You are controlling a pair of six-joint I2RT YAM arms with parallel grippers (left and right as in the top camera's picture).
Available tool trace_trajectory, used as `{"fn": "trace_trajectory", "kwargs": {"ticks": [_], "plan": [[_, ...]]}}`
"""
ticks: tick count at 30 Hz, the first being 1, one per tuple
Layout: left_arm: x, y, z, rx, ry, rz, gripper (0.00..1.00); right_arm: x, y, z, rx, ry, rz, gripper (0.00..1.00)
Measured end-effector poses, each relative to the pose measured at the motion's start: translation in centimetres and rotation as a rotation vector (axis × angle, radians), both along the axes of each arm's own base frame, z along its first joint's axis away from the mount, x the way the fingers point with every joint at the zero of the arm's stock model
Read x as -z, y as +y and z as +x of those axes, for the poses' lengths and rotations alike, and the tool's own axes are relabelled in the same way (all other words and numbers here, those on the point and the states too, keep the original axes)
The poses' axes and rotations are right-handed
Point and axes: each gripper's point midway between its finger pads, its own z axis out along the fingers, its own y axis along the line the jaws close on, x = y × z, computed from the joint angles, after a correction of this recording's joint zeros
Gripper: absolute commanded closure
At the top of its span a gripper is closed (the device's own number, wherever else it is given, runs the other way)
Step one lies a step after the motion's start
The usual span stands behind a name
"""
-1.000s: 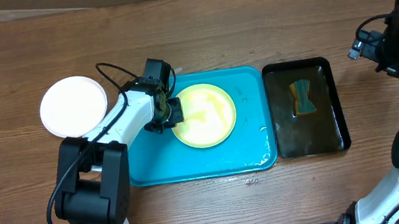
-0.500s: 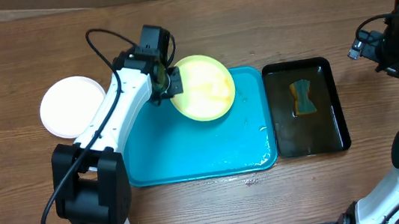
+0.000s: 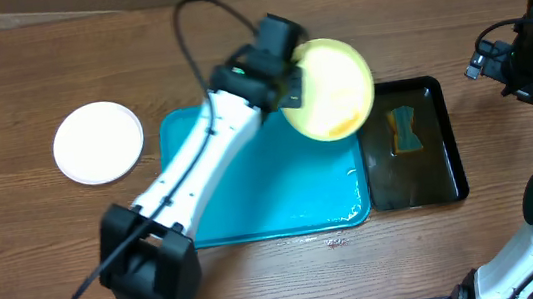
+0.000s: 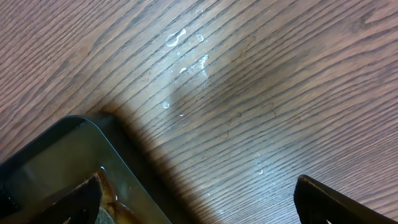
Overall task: Clean dirty plates on tray and stack at the side
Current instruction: 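Lift the yellow plate off the tray with the left gripper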
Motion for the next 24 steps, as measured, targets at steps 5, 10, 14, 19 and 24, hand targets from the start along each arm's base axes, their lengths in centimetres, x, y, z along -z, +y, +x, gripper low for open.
{"fn": "trace_trajectory", "kwargs": {"ticks": [5, 10, 14, 19, 24], "plan": [[-1.3, -4.9, -2.3, 0.093, -0.13, 0.095, 0.96, 0.0, 0.0, 0.0, 0.0, 0.0, 0.0, 0.0], [-3.2, -8.6, -5.2, 0.162, -0.305, 0.246, 0.96, 0.0, 0.0, 0.0, 0.0, 0.001, 0.0, 0.0], [-5.9, -11.1, -7.4, 0.198, -0.484, 0.368, 0.96, 0.0, 0.0, 0.0, 0.0, 0.0, 0.0, 0.0], [-9.0, -12.7, -9.8, 0.204, -0.653, 0.504, 0.96, 0.0, 0.0, 0.0, 0.0, 0.0, 0.0, 0.0], [-11.2, -12.7, -10.7, 0.174, -0.747, 0.6, 0.96, 0.0, 0.0, 0.0, 0.0, 0.0, 0.0, 0.0]]}}
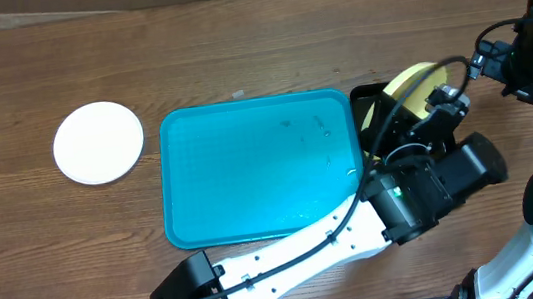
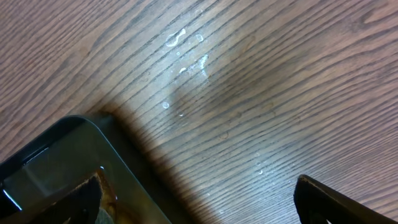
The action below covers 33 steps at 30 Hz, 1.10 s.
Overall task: Clean dirty plates on tray and stack at the side
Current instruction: 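Lift the yellow plate off the tray with the left gripper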
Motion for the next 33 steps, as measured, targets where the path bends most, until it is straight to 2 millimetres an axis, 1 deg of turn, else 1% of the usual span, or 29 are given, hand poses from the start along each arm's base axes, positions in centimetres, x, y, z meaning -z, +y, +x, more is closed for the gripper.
{"fn": "trace_trajectory", "kwargs": {"ticks": [5, 11, 13, 16, 17, 19, 21, 23, 25, 26, 28, 29, 30, 33], "plan": [[-0.8, 0.2, 0.0, -0.019, -0.038, 0.031, 0.96, 0.0, 0.0, 0.0, 0.0, 0.0, 0.0, 0.0], [-0.9, 0.3, 0.0, -0.019, -0.038, 0.038, 0.96, 0.0, 0.0, 0.0, 0.0, 0.0, 0.0, 0.0], [0.2, -0.1, 0.1, 0.017, 0.012, 0.03, 0.96, 0.0, 0.0, 0.0, 0.0, 0.0, 0.0, 0.0], [2.9, -0.7, 0.1, 0.094, 0.156, -0.016, 0.96, 0.0, 0.0, 0.0, 0.0, 0.0, 0.0, 0.0], [4.3, -0.8, 0.3, 0.117, 0.237, -0.063, 0.96, 0.0, 0.0, 0.0, 0.0, 0.0, 0.0, 0.0], [6.1, -0.5, 1.0, 0.122, 0.35, -0.148, 0.96, 0.0, 0.0, 0.0, 0.0, 0.0, 0.0, 0.0], [7.4, 0.4, 2.1, 0.107, 0.452, -0.24, 0.96, 0.0, 0.0, 0.0, 0.0, 0.0, 0.0, 0.0], [8.4, 1.7, 3.9, 0.078, 0.541, -0.342, 0.96, 0.0, 0.0, 0.0, 0.0, 0.001, 0.0, 0.0], [9.4, 3.5, 5.8, 0.049, 0.639, -0.443, 0.96, 0.0, 0.0, 0.0, 0.0, 0.0, 0.0, 0.0], [9.9, 4.6, 6.5, 0.034, 0.689, -0.488, 0.96, 0.0, 0.0, 0.0, 0.0, 0.0, 0.0, 0.0], [10.7, 7.4, 8.1, -0.014, 0.781, -0.58, 0.96, 0.0, 0.0, 0.0, 0.0, 0.0, 0.0, 0.0], [11.1, 9.2, 8.8, -0.049, 0.822, -0.623, 0.96, 0.0, 0.0, 0.0, 0.0, 0.0, 0.0, 0.0], [11.5, 11.3, 9.5, -0.097, 0.862, -0.667, 0.96, 0.0, 0.0, 0.0, 0.0, 0.0, 0.0, 0.0], [12.4, 18.8, 11.6, -0.279, 0.923, -0.793, 0.96, 0.0, 0.0, 0.0, 0.0, 0.0, 0.0, 0.0]]}}
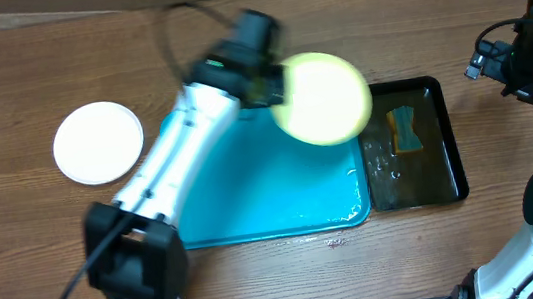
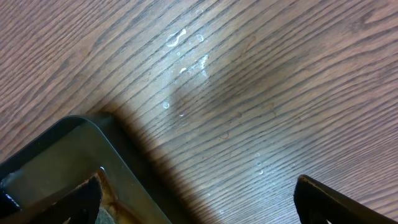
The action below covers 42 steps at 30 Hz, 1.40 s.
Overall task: Clean dirty plates on tray and stack at the side
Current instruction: 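Lift the yellow plate off the tray with the left gripper, then place the yellow plate onto the white plate stack and release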
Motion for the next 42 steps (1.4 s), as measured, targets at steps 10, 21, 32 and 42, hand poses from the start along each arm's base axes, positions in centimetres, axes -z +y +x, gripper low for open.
{"fn": "trace_trajectory", "kwargs": {"ticks": [10, 21, 32, 42], "plan": [[1.5, 27.4, -0.8, -0.659, 0.186, -0.04, 0.96, 0.0, 0.0, 0.0, 0.0, 0.0, 0.0, 0.0], [1.4, 41.1, -4.8, -0.988, 0.137, 0.08, 0.96, 0.0, 0.0, 0.0, 0.0, 0.0, 0.0, 0.0], [3.1, 43.0, -5.9, -1.038, 0.14, 0.208, 0.86, 0.0, 0.0, 0.0, 0.0, 0.0, 0.0, 0.0], [3.7, 39.8, -3.8, -0.834, 0.11, 0.047, 0.25, 0.0, 0.0, 0.0, 0.0, -0.001, 0.0, 0.0]]}}
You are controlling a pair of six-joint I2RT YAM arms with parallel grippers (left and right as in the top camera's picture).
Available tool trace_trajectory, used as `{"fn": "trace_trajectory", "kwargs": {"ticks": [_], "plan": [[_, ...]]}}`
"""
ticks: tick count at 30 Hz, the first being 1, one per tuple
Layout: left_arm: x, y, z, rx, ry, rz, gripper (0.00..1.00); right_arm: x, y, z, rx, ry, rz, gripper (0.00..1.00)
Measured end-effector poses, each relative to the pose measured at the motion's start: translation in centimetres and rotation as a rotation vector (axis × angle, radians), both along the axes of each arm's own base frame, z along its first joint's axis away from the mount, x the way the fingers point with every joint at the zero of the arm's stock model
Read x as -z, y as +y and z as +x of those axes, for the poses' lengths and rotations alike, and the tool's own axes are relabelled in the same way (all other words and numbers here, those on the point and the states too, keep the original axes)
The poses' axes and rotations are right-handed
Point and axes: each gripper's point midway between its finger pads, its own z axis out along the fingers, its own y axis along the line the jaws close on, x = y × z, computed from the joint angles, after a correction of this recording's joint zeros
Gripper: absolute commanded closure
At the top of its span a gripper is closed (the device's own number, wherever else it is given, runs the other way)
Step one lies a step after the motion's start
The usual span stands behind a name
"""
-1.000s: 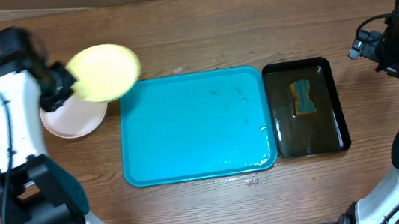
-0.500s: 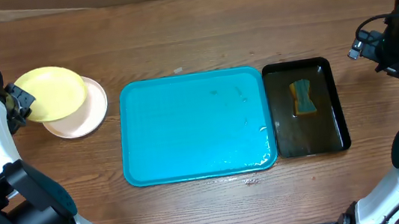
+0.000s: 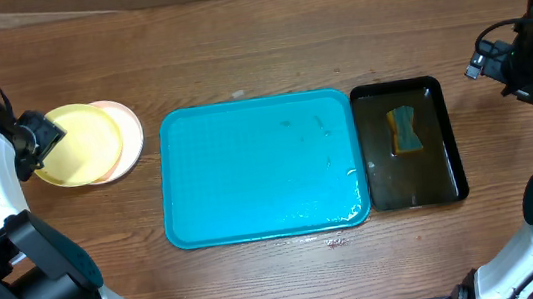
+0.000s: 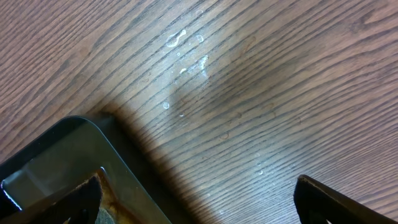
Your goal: Clean dirty plates on tray and stack at the side
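Note:
A yellow plate (image 3: pixel 77 143) lies on top of a pale plate (image 3: pixel 130 137) at the table's left side, shifted a little to the left of it. My left gripper (image 3: pixel 36 141) is at the yellow plate's left rim and appears shut on it. The teal tray (image 3: pixel 261 167) in the middle holds no plates, only a few wet spots. My right gripper (image 3: pixel 511 69) hangs open past the basin's far right corner. In the right wrist view the right gripper (image 4: pixel 198 200) has only bare wood between its fingers.
A black basin (image 3: pixel 444 139) with murky water and a green-and-yellow sponge (image 3: pixel 404 130) sits against the tray's right side; its corner (image 4: pixel 68 155) shows in the right wrist view. Water drops (image 4: pixel 186 53) lie on the wood. A cardboard edge runs along the table's back.
My left gripper was holding the yellow plate above the tray's back right corner. Now it is at the far left with the plate resting on the pale plate. The right arm is unchanged.
First my left gripper held the yellow plate, with an orange smear on it, above the tray's back right. Then the plate was down in the basin. Then it was back over the tray with no smear showing, and now it sits on the pale plate at the left.

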Motion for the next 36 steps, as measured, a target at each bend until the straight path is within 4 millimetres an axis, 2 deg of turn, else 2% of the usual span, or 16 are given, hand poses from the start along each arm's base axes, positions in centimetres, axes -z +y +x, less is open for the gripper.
{"fn": "trace_trajectory", "kwargs": {"ticks": [1, 2, 3, 6, 11, 13, 16, 19, 20, 25, 28, 36], "plan": [[-0.1, -0.7, 0.4, 0.037, -0.02, -0.028, 0.26, 0.0, 0.0, 0.0, 0.0, 0.0, 0.001, 0.0], [-0.2, -1.4, 0.8, 0.075, -0.041, -0.058, 0.32, 0.0, 0.0, 0.0, 0.0, 0.0, 0.0, 0.0], [-0.3, -2.1, 1.1, 0.107, -0.058, -0.082, 0.42, 0.0, 0.0, 0.0, 0.0, 0.0, 0.0, 0.0], [-0.5, -3.5, 1.7, 0.175, -0.084, -0.116, 0.54, 0.0, 0.0, 0.0, 0.0, -0.001, 0.0, 0.0], [-0.5, -5.5, 2.2, 0.234, -0.082, -0.134, 0.57, 0.0, 0.0, 0.0, 0.0, -0.001, 0.0, 0.0], [-0.5, -6.4, 2.5, 0.255, -0.082, -0.137, 0.5, 0.0, 0.0, 0.0, 0.0, -0.001, 0.0, 0.0], [-0.5, -8.1, 3.1, 0.299, -0.08, -0.139, 0.25, 0.0, 0.0, 0.0, 0.0, -0.002, -0.001, 0.0], [-0.6, -10.5, 4.0, 0.36, -0.085, -0.136, 0.11, 0.0, 0.0, 0.0, 0.0, -0.002, 0.0, 0.0], [-0.6, -11.4, 4.3, 0.387, -0.089, -0.133, 0.0, 0.0, 0.0, 0.0, 0.0, -0.002, 0.0, 0.0], [-0.7, -15.2, 5.1, 0.476, -0.088, -0.137, 0.0, 0.0, 0.0, 0.0, 0.0, -0.002, 0.0, 0.0], [-0.7, -16.5, 5.2, 0.506, -0.088, -0.141, 0.0, 0.0, 0.0, 0.0, 0.0, -0.001, -0.001, 0.0], [-0.7, -17.4, 5.3, 0.526, -0.088, -0.145, 0.0, 0.0, 0.0, 0.0, 0.0, -0.001, 0.0, 0.0]]}}
